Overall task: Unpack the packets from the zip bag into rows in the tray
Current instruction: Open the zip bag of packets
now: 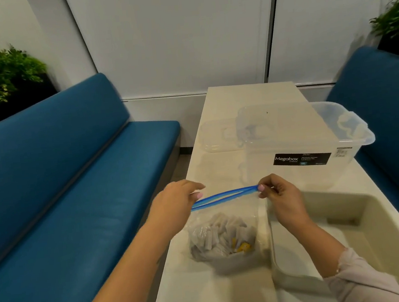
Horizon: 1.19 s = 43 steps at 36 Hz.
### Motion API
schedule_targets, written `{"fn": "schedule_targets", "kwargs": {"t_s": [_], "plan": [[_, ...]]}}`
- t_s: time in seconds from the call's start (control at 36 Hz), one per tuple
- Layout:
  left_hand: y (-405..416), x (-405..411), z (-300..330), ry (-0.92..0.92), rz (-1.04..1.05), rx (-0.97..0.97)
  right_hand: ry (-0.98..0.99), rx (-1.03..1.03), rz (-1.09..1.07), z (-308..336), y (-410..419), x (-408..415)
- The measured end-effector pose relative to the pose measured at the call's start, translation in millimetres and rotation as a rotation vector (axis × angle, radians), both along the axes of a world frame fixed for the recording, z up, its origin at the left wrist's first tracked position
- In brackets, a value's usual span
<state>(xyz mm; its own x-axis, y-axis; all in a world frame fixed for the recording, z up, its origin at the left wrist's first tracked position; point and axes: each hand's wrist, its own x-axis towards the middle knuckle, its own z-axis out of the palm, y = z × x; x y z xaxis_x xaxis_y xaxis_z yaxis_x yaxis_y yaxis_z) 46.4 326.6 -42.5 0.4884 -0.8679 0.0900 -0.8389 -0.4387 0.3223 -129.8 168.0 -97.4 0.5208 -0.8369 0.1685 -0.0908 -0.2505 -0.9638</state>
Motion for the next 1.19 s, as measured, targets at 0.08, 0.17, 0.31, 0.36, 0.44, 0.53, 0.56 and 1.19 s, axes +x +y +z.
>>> {"fn": "schedule_targets", "kwargs": {"t_s": [0.08,0.17,0.31,0.36,0.44,0.53,0.56,1.19], "plan": [[-21,-11,5,0.007,-0.083,0.114,0.006,0.004,-0.015,-2,0,0],[-37,-19,8,-0.024,-0.142,0.206,0.027,0.009,-0.041,-3,0,1],[-49,-22,9,-0.059,-0.145,0.259,0.055,0.016,-0.068,2,6,6],[-46,-22,7,-0.030,-0.118,0.245,0.060,0.026,-0.091,4,9,9],[-38,-22,4,0.083,-0.044,0.189,0.084,0.001,-0.177,7,18,15],[-29,-25,0,0.252,0.010,0.132,0.115,-0.026,-0.220,13,33,21],[-26,-26,-1,0.295,0.022,0.117,0.142,-0.016,-0.203,16,38,23],[-9,-8,-10,0.376,0.165,0.079,0.460,-0.016,0.108,25,46,39]]}}
